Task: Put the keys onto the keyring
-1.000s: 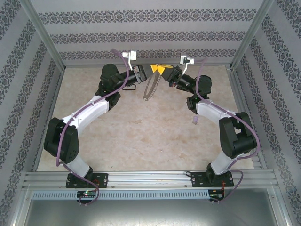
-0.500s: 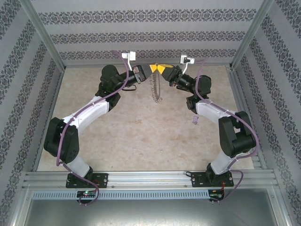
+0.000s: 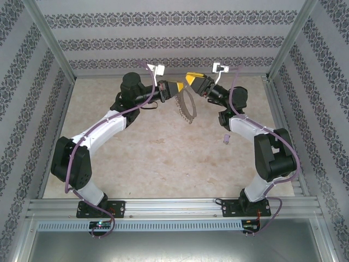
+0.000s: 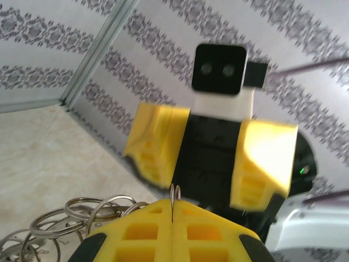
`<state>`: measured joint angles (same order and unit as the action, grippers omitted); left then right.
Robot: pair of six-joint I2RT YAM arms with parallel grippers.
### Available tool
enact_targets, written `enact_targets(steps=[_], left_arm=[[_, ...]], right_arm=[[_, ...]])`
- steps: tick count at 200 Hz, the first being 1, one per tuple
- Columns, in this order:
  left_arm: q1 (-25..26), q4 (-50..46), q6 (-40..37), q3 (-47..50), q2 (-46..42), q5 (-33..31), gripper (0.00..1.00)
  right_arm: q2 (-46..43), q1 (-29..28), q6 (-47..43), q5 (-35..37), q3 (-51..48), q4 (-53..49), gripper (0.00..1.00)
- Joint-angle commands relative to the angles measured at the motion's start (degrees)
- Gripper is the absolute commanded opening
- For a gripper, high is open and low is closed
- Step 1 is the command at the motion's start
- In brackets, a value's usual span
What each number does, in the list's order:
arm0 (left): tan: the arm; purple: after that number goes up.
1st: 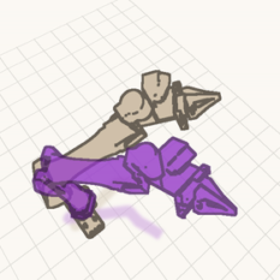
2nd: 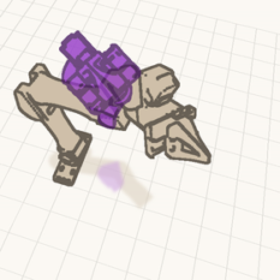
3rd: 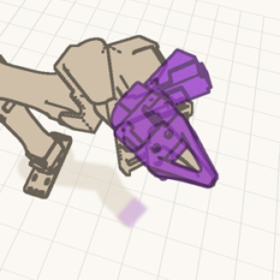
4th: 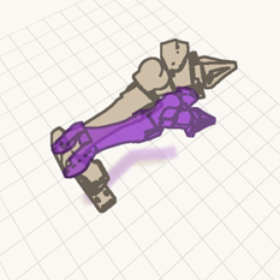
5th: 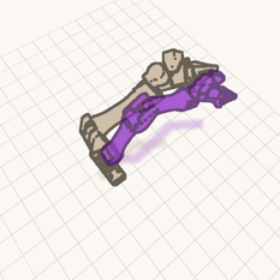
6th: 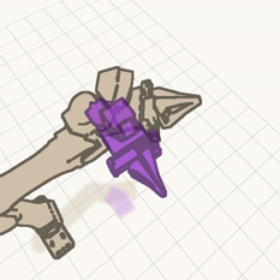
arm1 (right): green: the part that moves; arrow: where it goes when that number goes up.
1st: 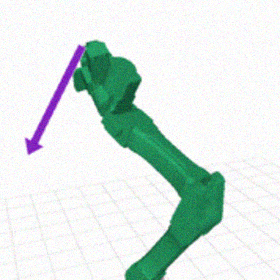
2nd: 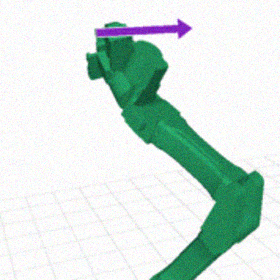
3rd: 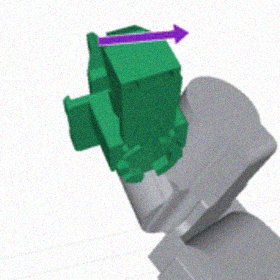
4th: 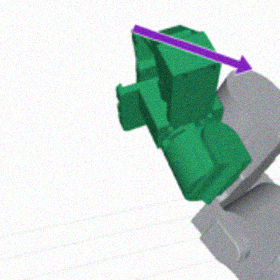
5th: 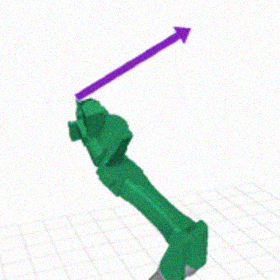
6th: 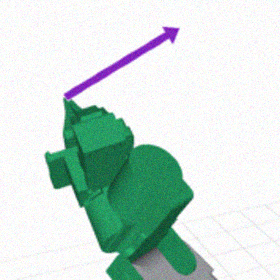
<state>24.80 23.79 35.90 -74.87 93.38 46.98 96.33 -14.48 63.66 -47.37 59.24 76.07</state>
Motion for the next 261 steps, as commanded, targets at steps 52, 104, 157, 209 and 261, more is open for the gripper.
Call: enact_targets(steps=[52, 104, 157, 209, 261], left_arm=[[0.56, -34.03, -34.48, -14.84, 0.29, 7.10, 0.00], [0.45, -39.67, -37.55, -20.20, 2.97, 9.77, 0.00], [0.48, -40.59, -37.57, -21.79, 3.92, 10.57, 0.00], [0.48, -40.58, -37.23, -22.25, 4.09, 10.96, 0.00], [0.49, -40.24, -36.74, -22.35, 4.31, 11.36, 0.00]], right_arm=[[-5.16, 3.04, 3.21, -7.11, -4.23, -1.00, 0.47], [-5.84, 2.37, 2.99, -11.15, -7.16, -0.66, 0.38], [-6.60, 1.45, 2.61, -12.26, -8.13, -0.31, 0.34], [-6.33, 0.66, 2.40, -12.52, -9.29, -0.36, 0.34], [-6.42, -0.02, 2.10, -12.79, -9.94, -0.24, 0.20]])
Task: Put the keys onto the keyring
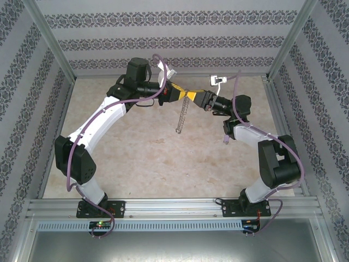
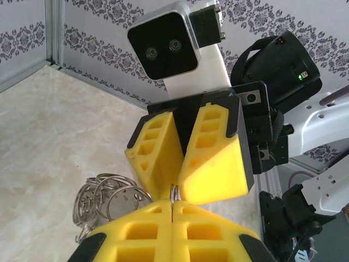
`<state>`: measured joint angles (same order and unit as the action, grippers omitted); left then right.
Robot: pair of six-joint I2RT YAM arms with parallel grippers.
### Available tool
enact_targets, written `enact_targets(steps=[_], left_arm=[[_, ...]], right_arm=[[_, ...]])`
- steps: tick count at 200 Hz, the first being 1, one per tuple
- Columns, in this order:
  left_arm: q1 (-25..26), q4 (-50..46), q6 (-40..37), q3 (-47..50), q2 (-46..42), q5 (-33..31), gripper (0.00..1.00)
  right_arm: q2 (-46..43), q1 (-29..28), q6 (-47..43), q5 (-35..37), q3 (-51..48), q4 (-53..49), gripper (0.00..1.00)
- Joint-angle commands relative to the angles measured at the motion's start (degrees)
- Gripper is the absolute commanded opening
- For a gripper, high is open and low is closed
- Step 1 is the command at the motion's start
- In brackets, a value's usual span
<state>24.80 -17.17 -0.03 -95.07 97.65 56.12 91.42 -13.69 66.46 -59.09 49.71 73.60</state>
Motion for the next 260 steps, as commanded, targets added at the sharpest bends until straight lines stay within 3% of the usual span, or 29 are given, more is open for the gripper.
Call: enact_targets(steps=[1, 48, 85, 96, 125, 168, 236, 260], left_arm=[[0.50, 0.68, -0.78, -2.10, 0.02, 2.23, 0.00], [0.43, 0.98, -0.19, -2.31, 0.60, 2.77, 0.00], [0.45, 2.63, 3.16, -1.80, 0.76, 0.15, 0.00], [0.42, 4.01, 4.83, -0.72, 0.23, -1.27, 0.05], [-0.96, 13.95, 13.80, 4.92, -1.87, -2.67, 0.16], [-3.87, 34.25, 31.84, 15.44, -4.89, -4.51, 0.22], [-4.00, 51.26, 47.36, 22.36, -4.71, -3.76, 0.26], [-3.57, 54.75, 49.68, 22.69, -3.90, -2.23, 0.26]], right_arm=[[-1.50, -0.81, -0.71, -1.05, -0.41, 2.24, 0.20], [-1.18, -1.34, -0.66, -1.30, 0.34, 2.25, 0.00], [-1.15, -0.91, -1.76, 0.42, 0.06, 2.50, 0.00], [-1.15, -0.52, -2.02, 0.95, -0.06, 2.69, 0.00], [-0.98, 0.08, -2.03, 1.68, 0.25, 2.96, 0.00], [-0.54, 0.16, -2.03, 2.29, 0.82, 3.17, 0.00], [0.01, 0.09, -1.89, 2.75, 1.00, 3.34, 0.00], [0.31, 0.20, -1.87, 2.84, 1.09, 3.39, 0.00]])
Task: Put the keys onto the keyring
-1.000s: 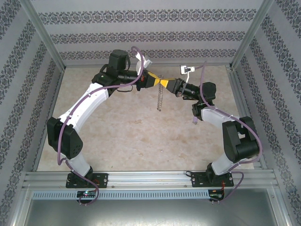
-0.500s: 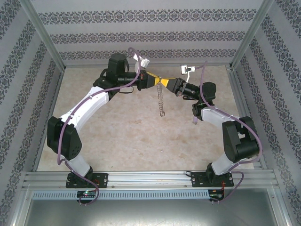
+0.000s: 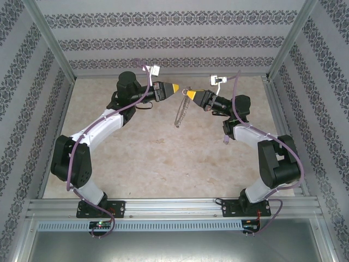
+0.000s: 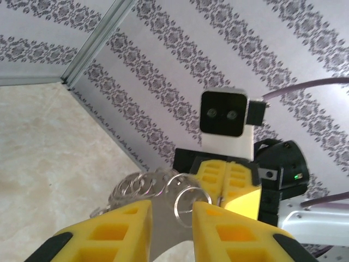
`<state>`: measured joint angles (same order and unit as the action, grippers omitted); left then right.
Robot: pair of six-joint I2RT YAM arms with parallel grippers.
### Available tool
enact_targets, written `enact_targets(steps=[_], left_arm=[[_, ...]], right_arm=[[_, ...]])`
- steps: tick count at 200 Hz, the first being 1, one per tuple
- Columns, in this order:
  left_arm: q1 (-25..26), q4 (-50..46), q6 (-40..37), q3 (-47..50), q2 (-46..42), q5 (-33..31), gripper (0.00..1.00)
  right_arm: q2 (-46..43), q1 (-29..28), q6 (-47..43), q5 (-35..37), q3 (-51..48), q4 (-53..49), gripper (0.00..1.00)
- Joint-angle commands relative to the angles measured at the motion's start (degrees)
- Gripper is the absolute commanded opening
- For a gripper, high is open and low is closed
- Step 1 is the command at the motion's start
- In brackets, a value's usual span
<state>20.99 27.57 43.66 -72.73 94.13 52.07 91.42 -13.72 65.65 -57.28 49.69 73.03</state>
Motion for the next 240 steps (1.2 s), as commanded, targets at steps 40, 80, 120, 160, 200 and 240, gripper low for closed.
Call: enact_targets(steps=[40, 80, 120, 160, 200, 240], left_arm=[[1.93, 8.56, 5.19, -0.48, 0.27, 3.86, 0.27], [3.11, 7.05, 3.98, -0.09, 0.44, 4.44, 0.27], [3.78, 5.09, 2.44, 0.30, 0.62, 4.53, 0.27], [3.71, 2.59, -0.27, 1.09, -0.27, 3.01, 0.29], [3.69, 1.39, -2.48, 1.57, -2.41, 0.26, 0.37], [3.70, 1.29, -2.60, 2.41, -3.51, -1.13, 0.48]], right_arm=[[0.65, 0.23, -1.02, 1.47, 1.20, 4.04, 0.00], [0.76, 0.21, -0.90, 1.63, 1.46, 4.03, 0.00], [0.69, 0.33, -0.93, 1.56, 1.47, 4.05, 0.00], [0.43, 0.53, -0.94, 1.64, 0.94, 4.02, 0.00], [0.35, 0.79, -1.02, 1.80, 0.49, 3.98, 0.00], [0.43, 0.73, -0.93, 1.90, 0.43, 4.09, 0.00]])
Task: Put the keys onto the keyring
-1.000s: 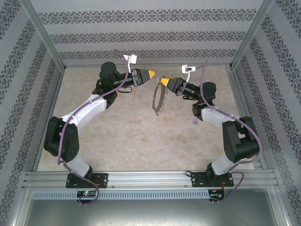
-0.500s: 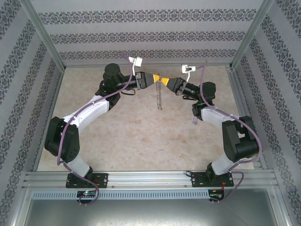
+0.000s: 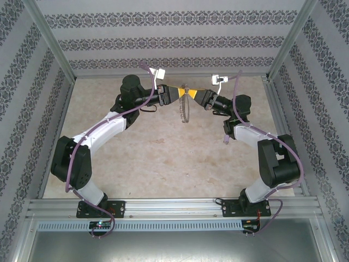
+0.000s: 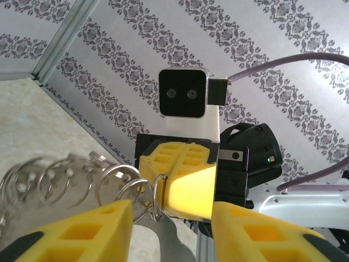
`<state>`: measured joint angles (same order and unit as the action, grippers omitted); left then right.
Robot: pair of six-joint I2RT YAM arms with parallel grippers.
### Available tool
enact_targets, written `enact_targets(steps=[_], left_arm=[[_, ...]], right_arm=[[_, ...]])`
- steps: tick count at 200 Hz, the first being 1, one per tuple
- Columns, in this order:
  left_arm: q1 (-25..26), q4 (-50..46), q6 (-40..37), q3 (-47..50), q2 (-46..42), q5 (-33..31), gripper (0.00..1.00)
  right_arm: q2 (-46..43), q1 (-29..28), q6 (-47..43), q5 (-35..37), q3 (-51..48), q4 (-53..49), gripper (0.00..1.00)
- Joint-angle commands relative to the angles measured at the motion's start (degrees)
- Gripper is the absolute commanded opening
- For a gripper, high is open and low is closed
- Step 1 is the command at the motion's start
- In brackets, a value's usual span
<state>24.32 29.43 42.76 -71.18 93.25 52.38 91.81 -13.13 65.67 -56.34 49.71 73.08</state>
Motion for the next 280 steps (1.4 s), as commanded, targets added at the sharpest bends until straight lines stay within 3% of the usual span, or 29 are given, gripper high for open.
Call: enact_targets(steps=[1, 178, 280], left_arm=[[0.38, -0.63, -1.67, 0.86, -2.64, -1.42, 0.48], [2.13, 1.95, 0.66, -0.81, 0.79, 1.68, 0.30], [2.22, 2.99, 0.93, -1.07, 1.41, 1.31, 0.28]], right_arm=[[0.04, 0.13, -0.97, 0.96, 0.44, 4.07, 0.00], [0.91, -1.03, -0.35, -0.23, 2.05, 4.48, 0.00], [1.00, -1.73, -0.23, -1.19, 2.27, 4.44, 0.00]])
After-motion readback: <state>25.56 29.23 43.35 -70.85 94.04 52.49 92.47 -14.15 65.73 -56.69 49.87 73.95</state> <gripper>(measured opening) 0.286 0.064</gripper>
